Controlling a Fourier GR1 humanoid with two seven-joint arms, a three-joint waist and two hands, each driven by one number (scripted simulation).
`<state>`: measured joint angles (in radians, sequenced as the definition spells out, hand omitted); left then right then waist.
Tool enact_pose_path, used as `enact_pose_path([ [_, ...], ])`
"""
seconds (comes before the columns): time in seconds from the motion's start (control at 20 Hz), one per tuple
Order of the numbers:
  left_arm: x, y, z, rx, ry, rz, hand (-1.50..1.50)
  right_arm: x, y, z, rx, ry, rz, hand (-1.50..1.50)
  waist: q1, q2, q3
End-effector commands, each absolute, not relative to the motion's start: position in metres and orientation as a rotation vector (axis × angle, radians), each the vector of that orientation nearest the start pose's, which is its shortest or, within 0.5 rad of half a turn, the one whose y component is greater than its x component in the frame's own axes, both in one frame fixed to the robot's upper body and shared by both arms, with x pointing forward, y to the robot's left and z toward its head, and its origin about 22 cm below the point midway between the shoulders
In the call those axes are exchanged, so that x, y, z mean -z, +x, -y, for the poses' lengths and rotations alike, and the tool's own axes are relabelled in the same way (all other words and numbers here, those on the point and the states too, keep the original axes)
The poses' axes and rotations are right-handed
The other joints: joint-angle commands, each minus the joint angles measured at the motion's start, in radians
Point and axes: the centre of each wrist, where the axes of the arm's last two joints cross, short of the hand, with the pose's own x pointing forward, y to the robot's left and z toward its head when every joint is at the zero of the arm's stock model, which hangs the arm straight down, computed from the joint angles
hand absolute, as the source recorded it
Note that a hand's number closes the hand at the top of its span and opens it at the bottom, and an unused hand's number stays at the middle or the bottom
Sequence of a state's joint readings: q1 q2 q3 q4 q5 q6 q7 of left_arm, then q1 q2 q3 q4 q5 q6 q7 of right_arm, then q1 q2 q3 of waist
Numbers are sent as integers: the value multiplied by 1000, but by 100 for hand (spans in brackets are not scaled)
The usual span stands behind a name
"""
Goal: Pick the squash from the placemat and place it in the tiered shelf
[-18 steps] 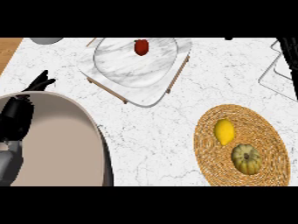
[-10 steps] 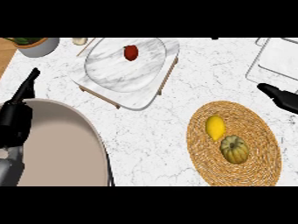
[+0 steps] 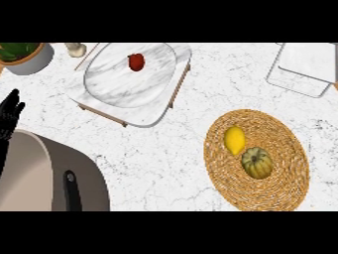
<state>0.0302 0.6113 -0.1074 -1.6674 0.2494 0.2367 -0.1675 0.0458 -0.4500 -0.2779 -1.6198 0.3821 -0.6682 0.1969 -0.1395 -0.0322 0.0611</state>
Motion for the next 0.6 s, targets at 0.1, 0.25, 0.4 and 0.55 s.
enact_pose_path([
  [0.1,-36,231,-288,180,191,1619,0,-53,199,346,254,-1383,1520,-150,23,35,-65],
  [0.25,-38,227,-285,208,186,1602,0,-27,177,334,79,-1308,1368,-150,44,43,-67],
  [0.4,-43,230,-279,210,162,1609,0,-19,169,320,-7,-1306,1289,-150,59,50,-71],
  [0.55,-41,228,-270,218,141,1609,0,-30,167,313,-60,-1302,1226,-150,72,50,-73],
])
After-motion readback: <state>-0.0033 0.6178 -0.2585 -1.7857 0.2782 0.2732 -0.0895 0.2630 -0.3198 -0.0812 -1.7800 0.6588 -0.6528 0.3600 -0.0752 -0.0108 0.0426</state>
